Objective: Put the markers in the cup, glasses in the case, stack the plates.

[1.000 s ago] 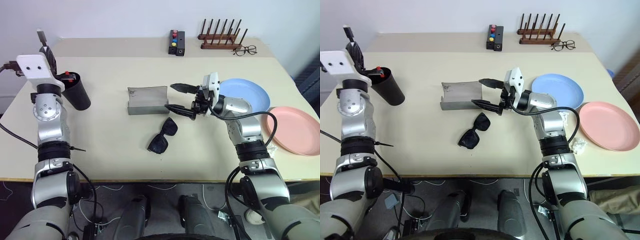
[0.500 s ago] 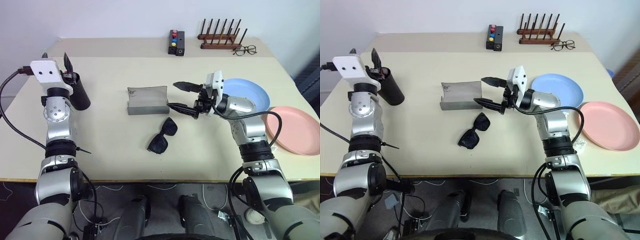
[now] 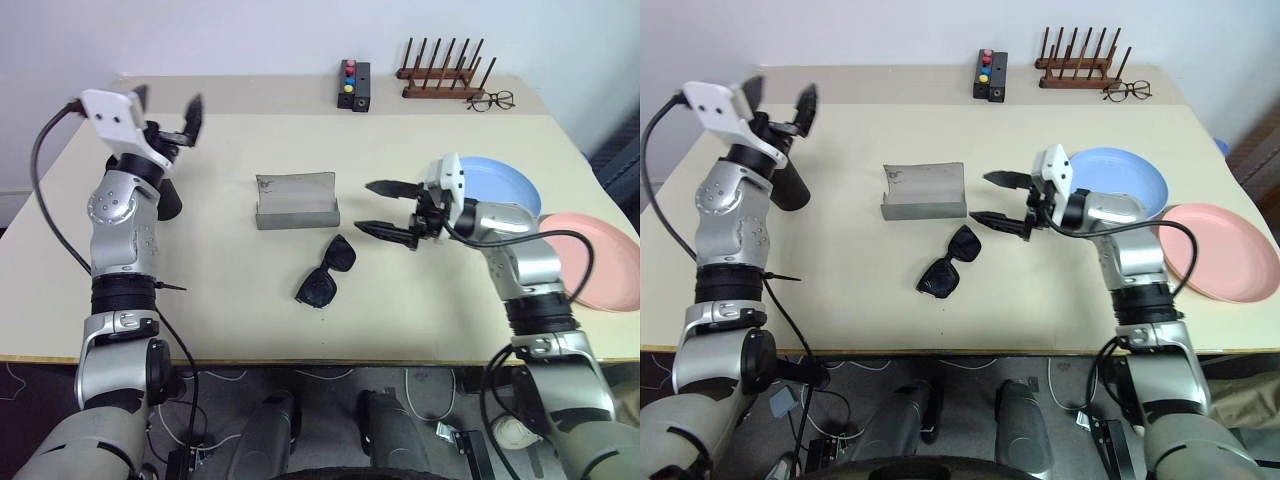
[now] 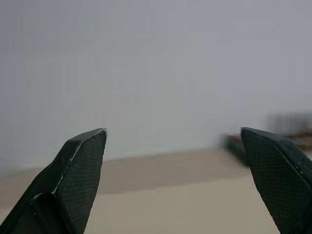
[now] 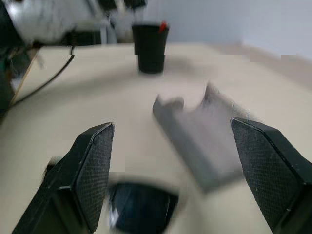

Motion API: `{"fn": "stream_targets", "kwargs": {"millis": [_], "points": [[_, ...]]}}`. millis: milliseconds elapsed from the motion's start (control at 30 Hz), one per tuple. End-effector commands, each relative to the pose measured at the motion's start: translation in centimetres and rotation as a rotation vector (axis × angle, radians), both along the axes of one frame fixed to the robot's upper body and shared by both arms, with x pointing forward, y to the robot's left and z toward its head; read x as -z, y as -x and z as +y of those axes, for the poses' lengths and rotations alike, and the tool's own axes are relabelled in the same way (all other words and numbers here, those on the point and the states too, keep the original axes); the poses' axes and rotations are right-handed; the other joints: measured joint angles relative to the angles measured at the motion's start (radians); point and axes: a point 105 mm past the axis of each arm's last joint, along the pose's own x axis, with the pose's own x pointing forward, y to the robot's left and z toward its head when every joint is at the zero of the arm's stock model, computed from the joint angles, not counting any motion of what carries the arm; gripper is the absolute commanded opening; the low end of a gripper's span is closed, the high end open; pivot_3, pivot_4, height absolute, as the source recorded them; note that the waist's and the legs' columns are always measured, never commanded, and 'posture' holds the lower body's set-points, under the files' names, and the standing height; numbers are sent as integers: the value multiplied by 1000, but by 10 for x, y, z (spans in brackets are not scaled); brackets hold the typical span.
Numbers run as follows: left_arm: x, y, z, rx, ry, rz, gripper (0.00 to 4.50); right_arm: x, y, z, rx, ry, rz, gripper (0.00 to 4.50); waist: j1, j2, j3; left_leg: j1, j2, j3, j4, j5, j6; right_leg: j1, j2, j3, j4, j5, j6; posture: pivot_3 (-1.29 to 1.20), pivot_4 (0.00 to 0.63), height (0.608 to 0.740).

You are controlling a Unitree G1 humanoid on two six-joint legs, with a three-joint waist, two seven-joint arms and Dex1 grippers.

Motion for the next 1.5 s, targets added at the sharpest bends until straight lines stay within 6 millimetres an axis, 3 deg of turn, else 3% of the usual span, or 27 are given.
{"fn": "stream_targets", "kwargs": {"millis": [33,133,267,600,800,967,1200,1500], "points": [[0,12,-19,230,-87,85,4480,-11,6,-14,22,1,-31,3911,-6,0,0,0,0,0,0,0,0,0,1,0,0,0,0,0,150,740],[14,16,-36,409,-254,208,4480,-9,6,-34,92,21,-24,3911,-4,0,0,1,0,0,0,0,0,0,2,0,0,0,0,0,150,740],[23,15,-41,551,-401,313,4480,-11,11,-52,148,24,-17,3911,6,0,0,0,0,3,2,0,0,1,2,0,-1,0,0,0,150,740],[54,-5,-62,671,-716,447,4480,-16,46,-84,268,16,6,3911,7,-1,1,-1,1,3,2,-1,3,1,-1,0,-2,-1,1,0,150,740],[69,-10,-87,708,-765,462,4480,-18,62,-93,340,10,-3,3911,8,-3,2,-1,1,2,3,-2,4,1,-2,0,-2,-1,2,0,150,740],[76,-11,-94,713,-772,459,4480,-22,70,-95,361,0,-19,3911,7,-3,2,-2,1,2,4,-2,4,1,-3,0,-2,-1,2,0,150,740],[89,-13,-97,684,-838,486,4480,-23,76,-93,373,-9,-35,3911,9,-3,2,-2,1,2,4,-2,5,1,-3,0,-2,-2,2,0,150,740],[107,-22,-85,555,-984,557,4480,-24,81,-89,385,-20,-48,3911,10,-4,2,-2,1,2,4,-2,5,1,-3,0,-2,-2,3,0,150,740]]}}
